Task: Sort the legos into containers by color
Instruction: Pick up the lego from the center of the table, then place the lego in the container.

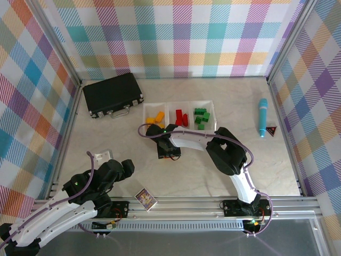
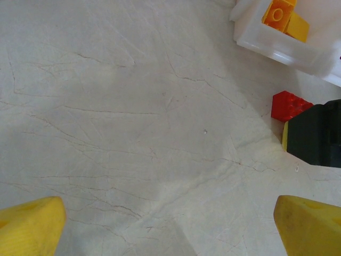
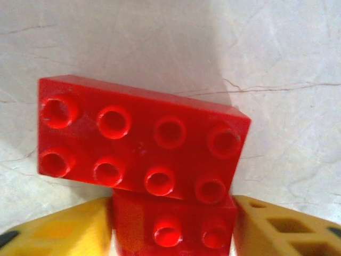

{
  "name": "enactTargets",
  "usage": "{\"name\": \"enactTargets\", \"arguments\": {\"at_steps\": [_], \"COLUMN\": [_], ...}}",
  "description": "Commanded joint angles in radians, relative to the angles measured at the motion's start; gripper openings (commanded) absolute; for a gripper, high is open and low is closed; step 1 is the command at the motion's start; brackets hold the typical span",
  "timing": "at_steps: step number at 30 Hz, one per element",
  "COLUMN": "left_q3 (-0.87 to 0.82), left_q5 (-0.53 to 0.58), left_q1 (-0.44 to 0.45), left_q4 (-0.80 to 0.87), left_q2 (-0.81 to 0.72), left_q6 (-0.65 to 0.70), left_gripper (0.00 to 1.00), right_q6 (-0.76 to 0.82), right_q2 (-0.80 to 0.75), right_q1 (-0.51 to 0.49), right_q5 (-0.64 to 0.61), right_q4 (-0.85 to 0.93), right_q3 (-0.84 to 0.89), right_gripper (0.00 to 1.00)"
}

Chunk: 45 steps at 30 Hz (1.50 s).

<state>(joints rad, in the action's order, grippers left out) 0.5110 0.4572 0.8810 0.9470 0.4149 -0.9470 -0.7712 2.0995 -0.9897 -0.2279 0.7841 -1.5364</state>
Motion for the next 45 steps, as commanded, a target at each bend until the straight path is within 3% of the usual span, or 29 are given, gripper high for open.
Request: {"name": "enactTargets", "arguments": {"at_steps": [1,6,19,26,31,38,45], "left_q3": [-0.007,-0.011,-0.016,-0.011,-0.009,0.003,0.018], "left_q5": [0.007,0.006,0.007,0.007,0.006,0.006,0.016], "left_q1": [-0.006,-0.007,-0.007,-0.007,-0.007,-0.007,-0.005], "left_q4": [0.016,0.009,0.005,0.009,0.011,0.031,0.05], "left_q2": [-0.013,-0.012,-0.01,-0.009,-0.008,-0.008,-0.005], "left_q6": [-0.005,-0.006,-0.006,-0.004,-0.005,-0.01,-0.013], "left_gripper": [1.0,1.0,1.0,1.0,1.0,1.0,1.0], "right_q6": [0.004,0.021,0.103,0.2,0.289,0.361,0.374], "right_q2": [0.026,-0.001,-0.201,-0.226,-0.179,-0.047,0.071], "right_q1": [-0.007,-0.007,-0.004,0.092,0.21,0.293,0.307], "right_q5": [-0.014,-0.03,-0.126,-0.144,-0.099,-0.064,-0.064], "right_q4": [0.022,0.036,0.089,0.082,0.044,0.047,0.066], "right_q3": [0.009,0.014,0.008,-0.06,-0.141,-0.301,-0.424], "right_gripper": [0.48,0.41,0.39,0.39,0.39,0.38,0.53]}}
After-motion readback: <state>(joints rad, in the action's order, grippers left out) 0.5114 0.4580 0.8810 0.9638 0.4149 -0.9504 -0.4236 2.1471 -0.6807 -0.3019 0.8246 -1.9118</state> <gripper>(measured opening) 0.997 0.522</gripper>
